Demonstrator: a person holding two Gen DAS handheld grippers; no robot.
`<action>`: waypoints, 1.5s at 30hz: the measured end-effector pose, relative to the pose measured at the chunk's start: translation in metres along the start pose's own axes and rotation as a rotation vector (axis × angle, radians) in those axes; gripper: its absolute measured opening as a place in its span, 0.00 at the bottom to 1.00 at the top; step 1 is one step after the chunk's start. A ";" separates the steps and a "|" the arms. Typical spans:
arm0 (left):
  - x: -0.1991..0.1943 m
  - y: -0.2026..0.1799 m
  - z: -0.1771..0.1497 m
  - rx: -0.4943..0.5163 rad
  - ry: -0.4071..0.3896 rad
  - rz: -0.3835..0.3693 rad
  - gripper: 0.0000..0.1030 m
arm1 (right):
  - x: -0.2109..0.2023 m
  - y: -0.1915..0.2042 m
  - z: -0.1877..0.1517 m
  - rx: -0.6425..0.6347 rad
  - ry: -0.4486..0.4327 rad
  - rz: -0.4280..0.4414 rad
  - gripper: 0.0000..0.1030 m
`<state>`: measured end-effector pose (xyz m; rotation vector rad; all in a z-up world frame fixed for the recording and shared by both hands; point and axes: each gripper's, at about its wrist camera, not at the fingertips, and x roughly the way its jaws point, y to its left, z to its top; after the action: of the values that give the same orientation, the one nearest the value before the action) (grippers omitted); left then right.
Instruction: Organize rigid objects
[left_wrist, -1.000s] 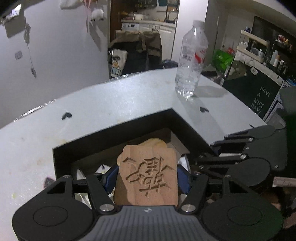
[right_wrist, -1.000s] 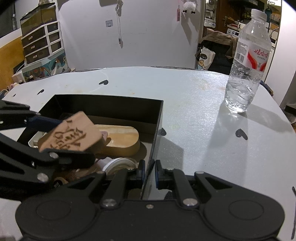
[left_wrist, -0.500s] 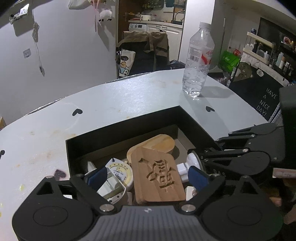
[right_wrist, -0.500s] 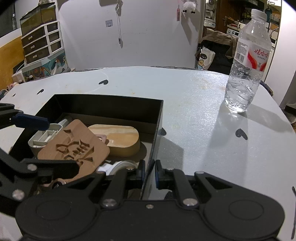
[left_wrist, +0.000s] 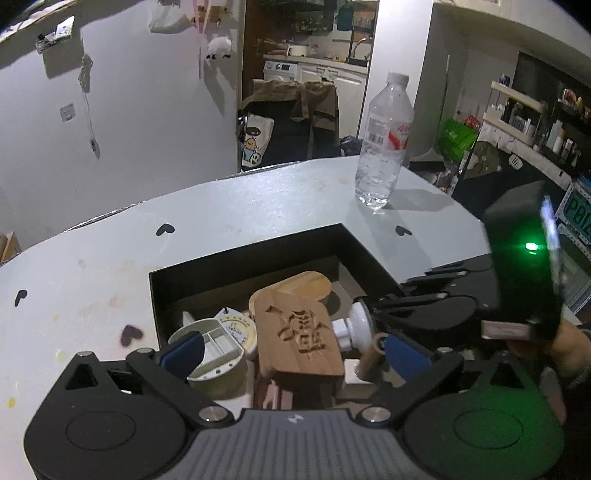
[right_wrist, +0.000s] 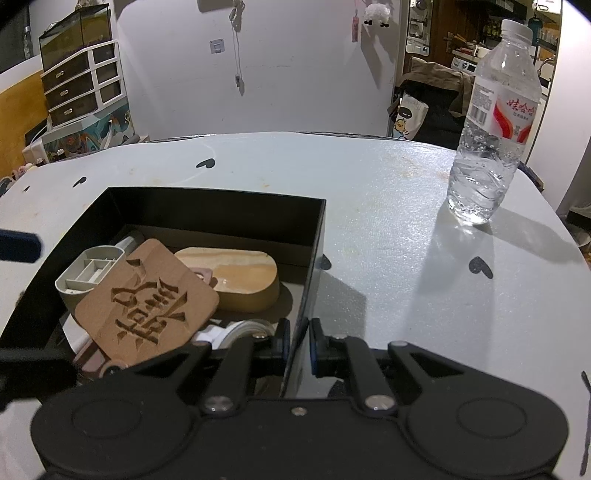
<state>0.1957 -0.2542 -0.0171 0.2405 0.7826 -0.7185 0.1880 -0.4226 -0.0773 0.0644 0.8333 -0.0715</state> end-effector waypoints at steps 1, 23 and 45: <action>-0.004 -0.001 -0.002 -0.004 -0.006 0.005 1.00 | 0.000 0.000 0.000 -0.001 0.000 -0.001 0.10; -0.042 0.014 -0.021 -0.109 -0.130 0.123 1.00 | -0.070 0.017 0.006 -0.036 -0.160 -0.042 0.36; -0.121 -0.013 -0.098 -0.128 -0.361 0.207 1.00 | -0.178 0.058 -0.083 0.009 -0.368 -0.146 0.98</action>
<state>0.0728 -0.1594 0.0014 0.0701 0.4494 -0.4945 0.0126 -0.3511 0.0000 -0.0024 0.4690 -0.2184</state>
